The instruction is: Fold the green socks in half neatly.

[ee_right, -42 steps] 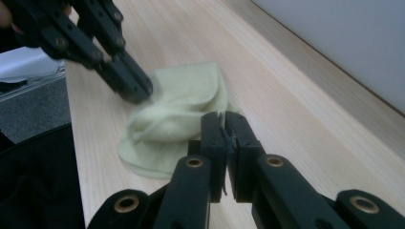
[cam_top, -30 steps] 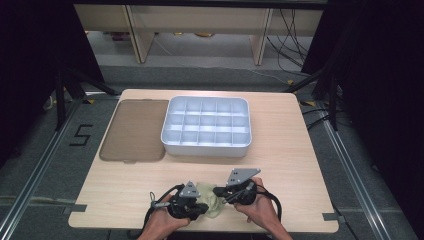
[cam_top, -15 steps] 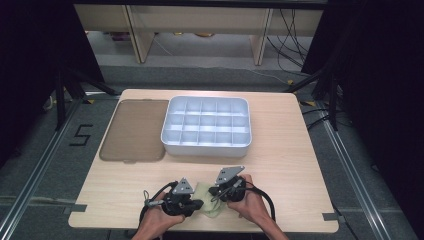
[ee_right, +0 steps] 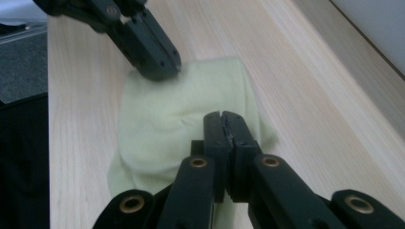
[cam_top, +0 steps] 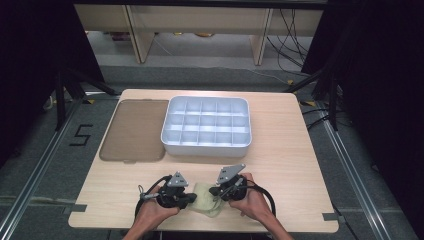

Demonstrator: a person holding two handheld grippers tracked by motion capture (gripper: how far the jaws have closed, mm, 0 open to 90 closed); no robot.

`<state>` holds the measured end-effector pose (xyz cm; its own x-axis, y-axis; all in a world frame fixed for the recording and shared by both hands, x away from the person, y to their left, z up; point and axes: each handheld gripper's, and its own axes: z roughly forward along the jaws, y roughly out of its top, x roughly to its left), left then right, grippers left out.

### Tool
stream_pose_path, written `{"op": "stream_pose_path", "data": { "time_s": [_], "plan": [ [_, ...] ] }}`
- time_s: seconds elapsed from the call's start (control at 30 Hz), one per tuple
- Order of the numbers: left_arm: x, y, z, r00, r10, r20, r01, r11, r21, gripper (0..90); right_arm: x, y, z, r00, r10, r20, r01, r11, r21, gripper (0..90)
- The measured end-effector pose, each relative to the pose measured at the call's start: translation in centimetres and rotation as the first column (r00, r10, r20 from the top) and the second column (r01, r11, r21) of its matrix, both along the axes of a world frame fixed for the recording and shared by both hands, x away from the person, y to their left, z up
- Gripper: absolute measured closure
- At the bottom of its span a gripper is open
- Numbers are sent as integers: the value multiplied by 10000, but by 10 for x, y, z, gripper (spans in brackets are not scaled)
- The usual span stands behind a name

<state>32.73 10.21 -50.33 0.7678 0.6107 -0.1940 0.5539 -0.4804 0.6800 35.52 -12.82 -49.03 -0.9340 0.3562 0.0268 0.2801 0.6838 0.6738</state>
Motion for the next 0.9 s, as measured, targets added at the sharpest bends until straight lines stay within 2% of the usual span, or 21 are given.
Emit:
{"op": "stream_pose_path", "data": {
  "time_s": [0.07, 0.1, 0.13, 0.23, 0.27, 0.3, 0.33, 0.37, 0.4, 0.43, 0.47, 0.53, 0.63, 0.7, 0.77, 0.87, 0.9],
  "plan": [
    [-1, -1, 0, 10000, -32, -8, 32, 10000, 13, 884, -1, -3, 0, 10000, -41, -9, 41, 10000, -53, 895],
    [0, -2, -1, 9999, -94, 37, 93, 9997, 206, 884, -3, -13, 0, 9992, -378, -122, 377, 9993, -73, 895],
    [-1, -3, -3, 9999, 100, -88, -100, 9999, -9, 886, -3, -16, -1, 9989, -458, -139, 458, 9989, -43, 895],
    [0, -3, -2, 9999, 34, -95, -33, 10000, 17, 889, -5, -22, -8, 9982, -564, -225, 560, 9983, -184, 895],
    [-2, -4, -2, 9998, 144, -114, -145, 9999, -85, 888, -5, -25, -10, 9983, -514, -272, 508, 9985, -194, 895],
    [-3, -4, -2, 9997, 164, -160, -166, 9998, -66, 888, -6, -25, -9, 9976, -670, -174, 667, 9977, -153, 893],
    [-4, -5, -2, 9998, 164, -116, -164, 9999, -52, 888, -6, -25, -4, 9980, -600, -205, 598, 9981, -147, 891],
    [-5, -6, -2, 9997, 156, -175, -157, 9998, -110, 888, -6, -26, 0, 9982, -597, -26, 597, 9982, 60, 891],
    [-5, -6, -2, 10000, -14, -60, 15, 10000, 58, 888, -7, -26, 4, 9981, -611, 72, 610, 9979, 225, 890],
    [-5, -6, -2, 10000, -14, -60, 15, 10000, 58, 888, -7, -26, 4, 9981, -611, 72, 610, 9979, 225, 890],
    [-5, -7, -2, 9999, 21, -134, -21, 10000, -1, 888, -11, -22, 12, 9985, -495, 236, 483, 9977, 479, 889],
    [-7, -7, -1, 9999, 12, -101, -12, 10000, 82, 888, -17, -18, 15, 9992, -327, 239, 312, 9978, 577, 889],
    [-11, -7, -1, 9999, -83, -143, 86, 9998, 185, 887, -23, -13, 14, 9998, -95, 172, 84, 9980, 625, 889],
    [-16, -9, -1, 9999, 69, -144, -68, 10000, 71, 887, -25, -13, 13, 9999, -13, 138, 4, 9980, 634, 889],
    [-18, -10, -1, 9998, 109, -174, -108, 9999, 77, 887, -26, -13, 13, 9999, -106, 57, 102, 9978, 657, 889],
    [-21, -12, 0, 9998, 18, -218, -15, 9999, 152, 887, -28, -11, 12, 10000, 18, 46, -22, 9970, 774, 889],
    [-21, -12, 0, 9998, -91, -163, 95, 9997, 228, 888, -30, -11, 11, 10000, 0, -66, 4, 9979, 646, 890]
  ]
}}
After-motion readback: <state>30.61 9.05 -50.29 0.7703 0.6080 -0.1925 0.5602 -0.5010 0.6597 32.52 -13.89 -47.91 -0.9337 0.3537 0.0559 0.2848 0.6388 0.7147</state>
